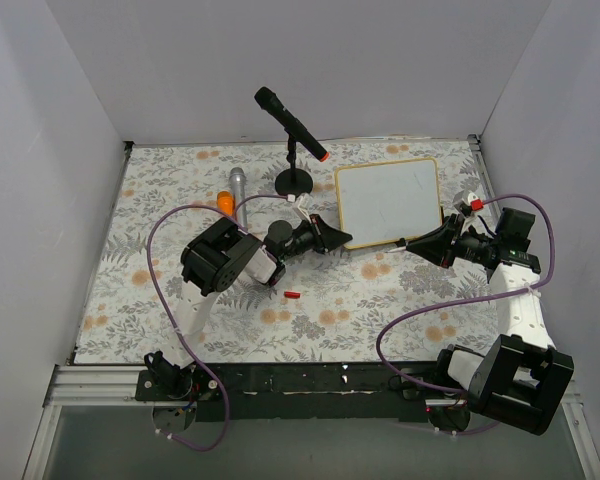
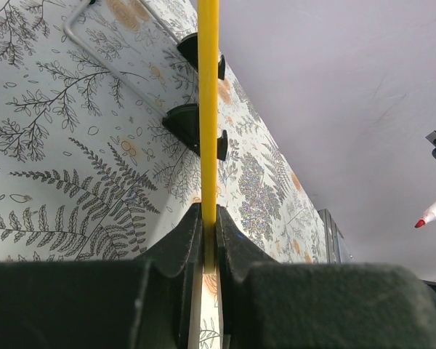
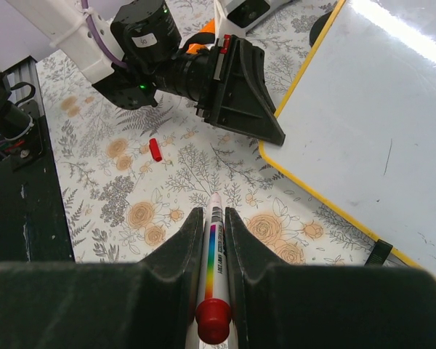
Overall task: Write a sentence on the whiteboard
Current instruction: Move the whiteboard to the center of the board.
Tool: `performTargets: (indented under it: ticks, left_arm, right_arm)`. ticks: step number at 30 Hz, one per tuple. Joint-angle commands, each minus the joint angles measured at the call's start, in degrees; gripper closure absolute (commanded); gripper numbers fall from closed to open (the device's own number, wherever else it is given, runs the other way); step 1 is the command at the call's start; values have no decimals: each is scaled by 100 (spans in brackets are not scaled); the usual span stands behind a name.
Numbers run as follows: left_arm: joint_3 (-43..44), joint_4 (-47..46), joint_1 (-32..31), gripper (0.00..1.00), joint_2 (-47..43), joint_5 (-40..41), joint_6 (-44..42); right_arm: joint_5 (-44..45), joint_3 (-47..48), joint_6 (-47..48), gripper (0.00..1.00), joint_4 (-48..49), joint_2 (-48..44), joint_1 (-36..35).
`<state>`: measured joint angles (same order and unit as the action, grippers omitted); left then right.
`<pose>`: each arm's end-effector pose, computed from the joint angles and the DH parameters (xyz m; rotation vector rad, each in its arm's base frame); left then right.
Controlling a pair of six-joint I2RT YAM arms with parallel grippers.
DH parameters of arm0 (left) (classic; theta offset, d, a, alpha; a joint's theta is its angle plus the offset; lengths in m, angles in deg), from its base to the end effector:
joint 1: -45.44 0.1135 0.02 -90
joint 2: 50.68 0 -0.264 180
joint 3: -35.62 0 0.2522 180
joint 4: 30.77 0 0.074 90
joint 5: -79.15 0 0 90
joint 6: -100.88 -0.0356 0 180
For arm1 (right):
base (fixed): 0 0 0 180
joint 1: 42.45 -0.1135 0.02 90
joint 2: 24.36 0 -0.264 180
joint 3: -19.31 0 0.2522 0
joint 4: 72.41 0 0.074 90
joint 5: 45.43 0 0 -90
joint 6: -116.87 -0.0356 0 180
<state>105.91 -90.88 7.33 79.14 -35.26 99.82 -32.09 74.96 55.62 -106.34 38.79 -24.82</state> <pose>0.3240 -0.2729 0.1000 -0.4513 1.9409 -1.9480 0.2130 -0.0313 0.2617 -0.7750 1.6476 0.9416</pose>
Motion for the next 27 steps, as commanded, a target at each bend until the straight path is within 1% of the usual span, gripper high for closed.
performTargets:
  ticks: [1, 2, 4, 6, 14, 16, 20, 23, 24, 27]
  left_arm:
    - [209, -1605, -4, 100, -62, 217, 52]
    - [218, -1579, -4, 100, -62, 217, 61]
    - [235, -1509, -4, 97, -88, 234, 70]
    - [227, -1482, -4, 96, -106, 261, 70]
    - [226, -1490, -12, 82, -62, 313, 70]
    - [262, -1464, -12, 80, -27, 287, 61]
    - [384, -1385, -12, 73, 17, 243, 0]
    - [490, -1297, -4, 70, 61, 173, -27]
    - [560, -1245, -4, 66, 70, 164, -35]
    - [718, -1122, 5, 62, 131, 85, -53]
  right_arm:
    - [-156, 258, 87, 99, -75, 39, 21]
    - [-165, 267, 87, 99, -84, 39, 21]
    - [-156, 258, 95, 99, -84, 39, 21]
    - [-156, 267, 104, 99, -93, 30, 21]
    - [-138, 267, 122, 99, -111, 21, 22]
    - [-138, 267, 130, 99, -119, 21, 21]
    - [-138, 276, 139, 99, -137, 13, 21]
    - [-138, 276, 157, 99, -155, 21, 21]
    - [-138, 285, 166, 99, -163, 21, 21]
    - [-130, 285, 175, 99, -181, 13, 21]
